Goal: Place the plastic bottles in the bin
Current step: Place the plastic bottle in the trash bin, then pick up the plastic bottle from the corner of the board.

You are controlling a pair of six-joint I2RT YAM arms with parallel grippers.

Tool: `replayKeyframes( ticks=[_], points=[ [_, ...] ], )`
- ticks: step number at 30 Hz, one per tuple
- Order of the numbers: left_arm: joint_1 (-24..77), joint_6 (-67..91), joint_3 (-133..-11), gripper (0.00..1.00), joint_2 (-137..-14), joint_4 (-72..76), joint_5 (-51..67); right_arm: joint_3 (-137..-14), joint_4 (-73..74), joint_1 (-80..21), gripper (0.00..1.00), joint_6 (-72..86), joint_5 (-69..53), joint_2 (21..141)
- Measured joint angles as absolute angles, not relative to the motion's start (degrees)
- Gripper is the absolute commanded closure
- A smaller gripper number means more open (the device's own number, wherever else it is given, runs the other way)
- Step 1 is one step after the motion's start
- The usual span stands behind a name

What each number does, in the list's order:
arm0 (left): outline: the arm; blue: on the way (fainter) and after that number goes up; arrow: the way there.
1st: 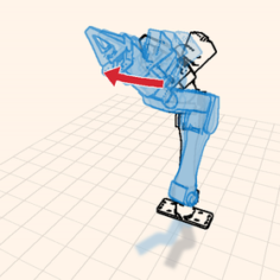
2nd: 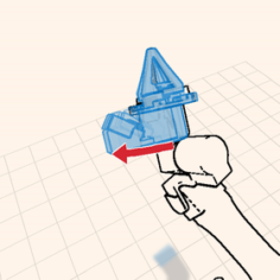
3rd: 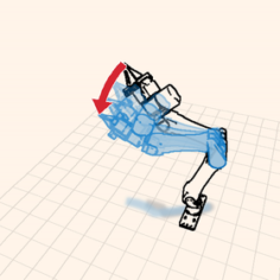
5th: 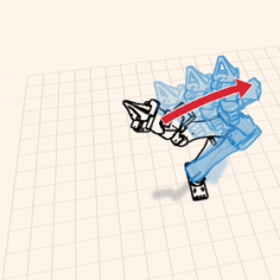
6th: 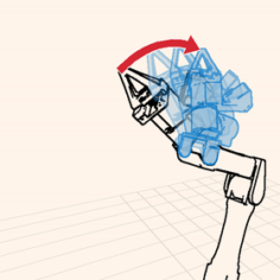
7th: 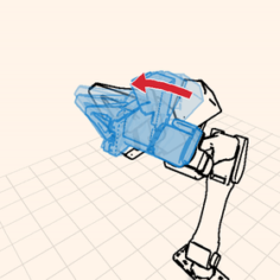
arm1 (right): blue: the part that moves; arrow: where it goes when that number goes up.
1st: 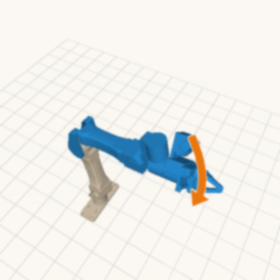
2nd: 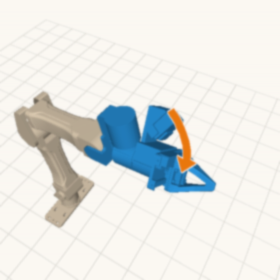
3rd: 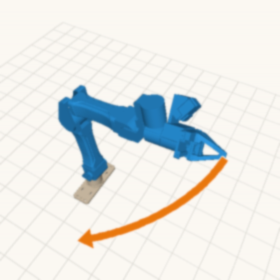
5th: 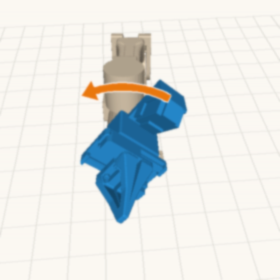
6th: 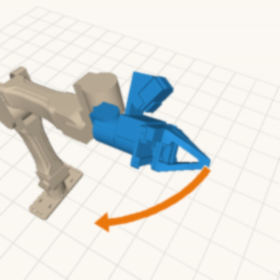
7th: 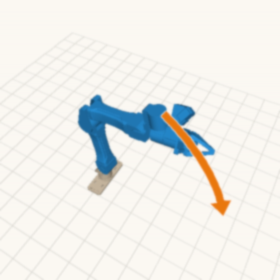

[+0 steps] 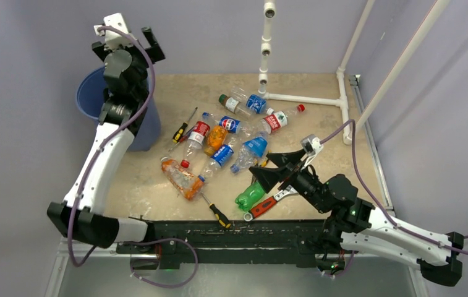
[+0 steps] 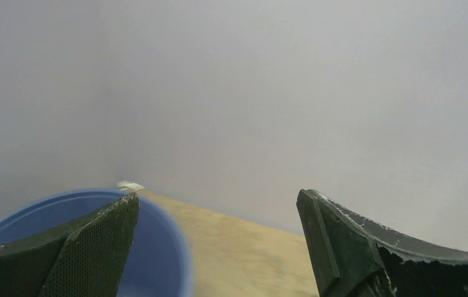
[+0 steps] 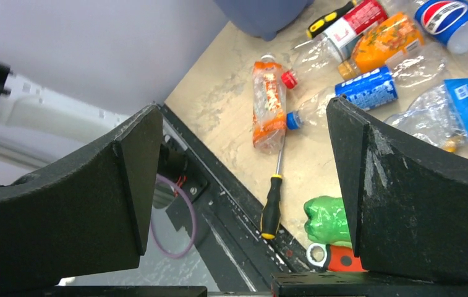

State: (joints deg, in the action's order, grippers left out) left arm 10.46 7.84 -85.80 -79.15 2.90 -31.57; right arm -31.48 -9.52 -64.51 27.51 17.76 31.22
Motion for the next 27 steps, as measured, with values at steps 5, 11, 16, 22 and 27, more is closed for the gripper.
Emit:
replayKeyframes(
  ticks=[5, 11, 16, 22, 27],
  points=[
    [21.8, 11.5, -88.7, 0.01, -72.3, -5.2, -22.0, -33.4, -8.0, -64.5, 0.01, 28.1, 25.0, 32.4],
    [28.0, 15.8, -77.3, 0.01, -67.6, -12.2, -13.7, -36.9, -0.8, -63.6, 0.03, 32.4, 35.2, 41.1],
    [28.3, 19.2, -64.0, 0.01, -67.3, -18.6, -9.6, -35.0, 2.2, -52.7, 0.07, 36.1, 31.6, 44.3],
    [28.3, 22.0, -53.8, 0.01, -61.5, -16.9, -4.6, -29.7, -2.6, -36.6, 0.13, 40.0, 19.2, 48.8],
    [28.3, 23.2, -48.7, 0.01, -54.8, -11.5, -2.0, -27.7, -4.8, -36.4, 0.09, 42.7, 11.7, 54.0]
  ],
)
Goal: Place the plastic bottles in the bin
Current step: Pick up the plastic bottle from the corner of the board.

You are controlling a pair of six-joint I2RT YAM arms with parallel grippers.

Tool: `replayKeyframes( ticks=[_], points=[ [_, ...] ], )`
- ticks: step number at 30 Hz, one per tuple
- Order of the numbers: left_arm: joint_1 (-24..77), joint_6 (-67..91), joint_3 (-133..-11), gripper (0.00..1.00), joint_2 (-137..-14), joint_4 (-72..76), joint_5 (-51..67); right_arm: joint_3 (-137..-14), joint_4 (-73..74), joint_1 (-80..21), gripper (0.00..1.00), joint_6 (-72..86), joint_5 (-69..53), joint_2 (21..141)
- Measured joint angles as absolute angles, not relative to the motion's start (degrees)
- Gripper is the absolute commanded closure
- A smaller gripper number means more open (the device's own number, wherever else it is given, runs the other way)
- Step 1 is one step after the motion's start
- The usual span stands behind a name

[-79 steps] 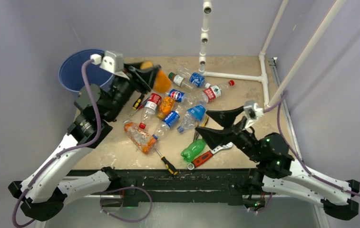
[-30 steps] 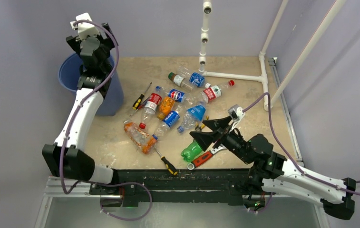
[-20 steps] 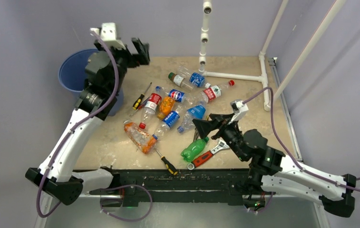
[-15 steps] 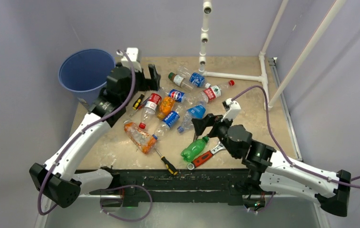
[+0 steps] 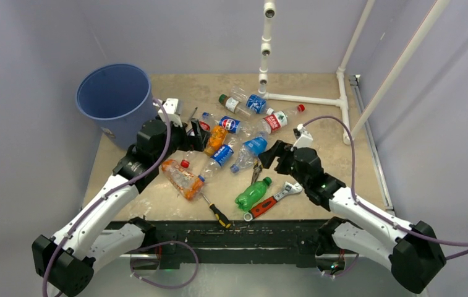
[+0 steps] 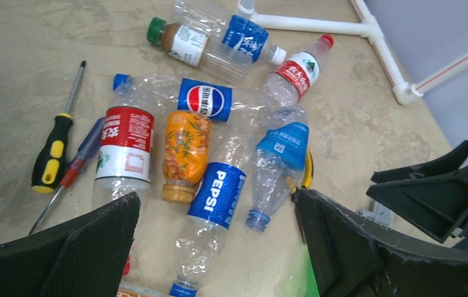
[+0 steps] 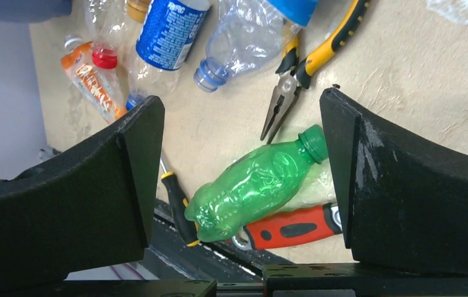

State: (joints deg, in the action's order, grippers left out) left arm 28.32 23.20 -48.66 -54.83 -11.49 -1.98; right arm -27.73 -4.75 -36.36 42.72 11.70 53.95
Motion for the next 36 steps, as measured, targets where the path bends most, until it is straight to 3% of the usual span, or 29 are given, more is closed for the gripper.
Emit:
replayKeyframes(
  ticks=[8, 27, 36],
  points=[
    [28.3, 23.7, -47.8, 0.05, -54.6, -9.2, 3.0, -21.5, -3.5, -36.3, 0.12, 51.7, 10.2, 48.2],
    [28.3, 24.5, -47.3, 0.08, -55.3, -9.2, 2.7, -12.9, -8.9, -36.3, 0.21, 68.0, 5.7, 56.0],
    [28.3, 24.6, -47.3, 0.08, -55.7, -9.2, 2.6, -12.4, -17.6, -36.3, 0.40, 70.4, 4.1, 63.9]
  ],
)
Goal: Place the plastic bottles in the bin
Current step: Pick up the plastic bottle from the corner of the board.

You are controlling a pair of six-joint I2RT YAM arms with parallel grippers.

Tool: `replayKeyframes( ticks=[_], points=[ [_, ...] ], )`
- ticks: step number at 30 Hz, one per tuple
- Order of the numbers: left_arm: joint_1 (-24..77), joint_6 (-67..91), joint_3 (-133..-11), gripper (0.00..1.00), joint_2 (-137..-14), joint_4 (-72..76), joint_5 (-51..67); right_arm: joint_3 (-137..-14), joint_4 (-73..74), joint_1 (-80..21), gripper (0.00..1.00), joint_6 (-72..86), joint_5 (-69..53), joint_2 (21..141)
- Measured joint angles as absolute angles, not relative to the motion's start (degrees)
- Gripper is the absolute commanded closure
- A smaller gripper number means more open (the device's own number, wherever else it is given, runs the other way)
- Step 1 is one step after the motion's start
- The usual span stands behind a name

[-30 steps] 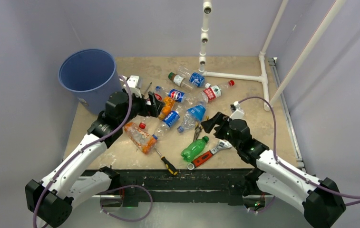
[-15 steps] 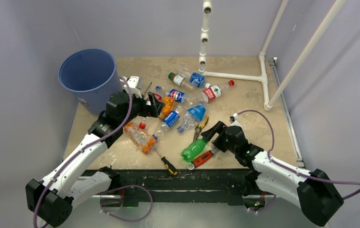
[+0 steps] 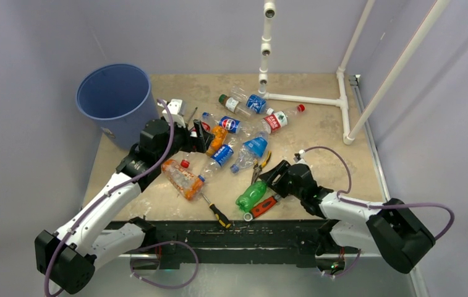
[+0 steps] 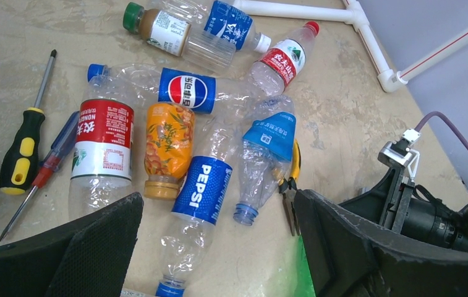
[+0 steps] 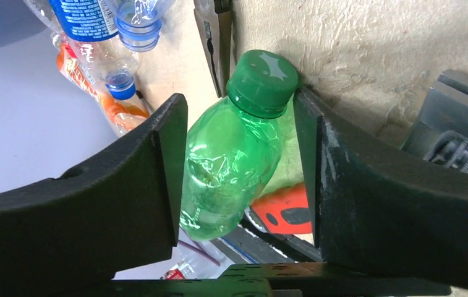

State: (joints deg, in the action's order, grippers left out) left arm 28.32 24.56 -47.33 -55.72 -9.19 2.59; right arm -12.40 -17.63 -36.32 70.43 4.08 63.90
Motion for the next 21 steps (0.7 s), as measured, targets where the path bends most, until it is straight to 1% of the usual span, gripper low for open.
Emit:
replayKeyframes(
  ticks=[2, 4, 6, 8, 10, 14, 18, 21],
  points=[
    [28.3, 24.6, -47.3, 0.08, -55.9, -9.2, 2.6, -12.4, -19.0, -36.3, 0.45, 70.5, 3.4, 65.4],
    [28.3, 24.6, -47.3, 0.08, -55.9, -9.2, 2.6, -12.5, -19.9, -36.3, 0.53, 70.5, 3.2, 66.6],
    [28.3, 24.6, -47.3, 0.08, -55.9, -9.2, 2.6, -12.5, -20.3, -36.3, 0.57, 70.5, 3.1, 67.4],
    [28.3, 24.8, -47.3, 0.08, -55.9, -9.2, 2.6, -12.5, -20.3, -36.3, 0.65, 70.6, 3.0, 67.5],
    [28.3, 24.8, -47.3, 0.08, -56.0, -9.2, 2.6, -12.6, -20.6, -36.3, 0.70, 70.6, 2.9, 67.3],
    [28.3, 24.9, -47.3, 0.08, -56.3, -9.2, 2.6, -13.0, -19.0, -36.3, 0.75, 69.9, 3.0, 63.9],
    [28.3, 24.9, -47.3, 0.08, -56.5, -9.2, 2.6, -14.4, -15.4, -36.3, 0.75, 67.0, 4.1, 57.6],
    [28.3, 24.9, -47.3, 0.08, -56.5, -9.2, 2.6, -17.3, -13.3, -36.3, 0.76, 62.7, 5.1, 55.1]
  ],
)
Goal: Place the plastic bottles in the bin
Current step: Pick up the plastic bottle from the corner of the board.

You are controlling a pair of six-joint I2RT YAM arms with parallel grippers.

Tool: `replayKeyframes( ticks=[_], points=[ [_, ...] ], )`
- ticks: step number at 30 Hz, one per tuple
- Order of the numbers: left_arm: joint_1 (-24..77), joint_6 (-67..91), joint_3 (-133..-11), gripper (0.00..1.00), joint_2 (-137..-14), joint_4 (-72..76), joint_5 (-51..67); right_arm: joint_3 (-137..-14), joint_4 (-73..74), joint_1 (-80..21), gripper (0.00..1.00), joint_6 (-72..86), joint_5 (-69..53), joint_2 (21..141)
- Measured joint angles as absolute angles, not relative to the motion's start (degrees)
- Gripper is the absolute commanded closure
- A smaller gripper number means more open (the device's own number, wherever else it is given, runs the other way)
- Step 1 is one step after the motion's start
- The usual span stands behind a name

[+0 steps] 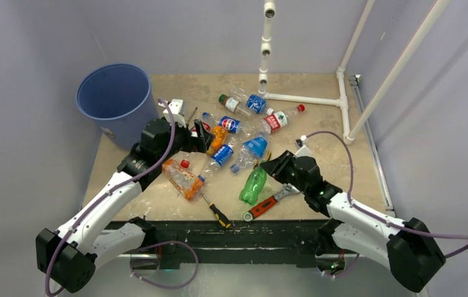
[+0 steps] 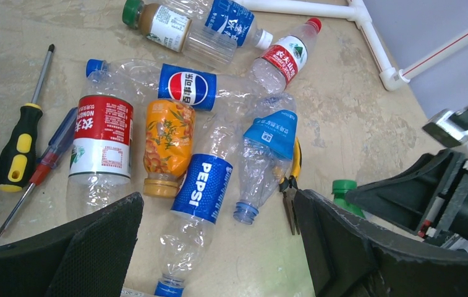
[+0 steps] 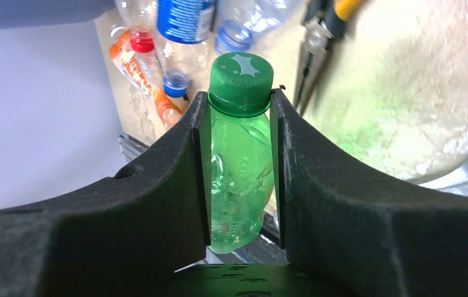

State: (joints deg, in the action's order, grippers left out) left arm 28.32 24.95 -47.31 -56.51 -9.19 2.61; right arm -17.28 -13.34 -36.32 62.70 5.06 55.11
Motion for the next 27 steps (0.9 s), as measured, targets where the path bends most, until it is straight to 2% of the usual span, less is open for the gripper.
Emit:
replayKeyframes(
  ticks=[5, 10, 12, 14, 19, 27],
  points=[
    [28.3, 25.0, -47.1, 0.05, -56.5, -8.9, 3.2, -21.0, -13.1, -36.3, 0.75, 52.8, 5.7, 51.8],
    [28.3, 25.5, -45.7, 0.02, -56.4, -4.6, 9.1, -21.0, -16.9, -36.3, 0.76, 41.9, -0.5, 42.9],
    [28.3, 26.5, -44.2, 0.01, -56.0, -1.0, 13.6, -21.0, -19.6, -36.3, 0.82, 38.4, -4.1, 39.0],
    [28.3, 27.8, -42.6, 0.01, -55.5, 2.9, 18.1, -21.0, -22.8, -36.3, 1.00, 35.3, -7.6, 35.5],
    [28.3, 34.6, -35.8, 0.01, -52.8, 19.2, 30.8, -21.3, -28.5, -36.4, 1.00, 30.5, -13.0, 32.3],
    [30.9, 42.6, -30.3, 0.01, -52.1, 39.3, 40.7, -21.8, -37.1, -37.3, 1.00, 30.4, -17.7, 38.4]
  ],
)
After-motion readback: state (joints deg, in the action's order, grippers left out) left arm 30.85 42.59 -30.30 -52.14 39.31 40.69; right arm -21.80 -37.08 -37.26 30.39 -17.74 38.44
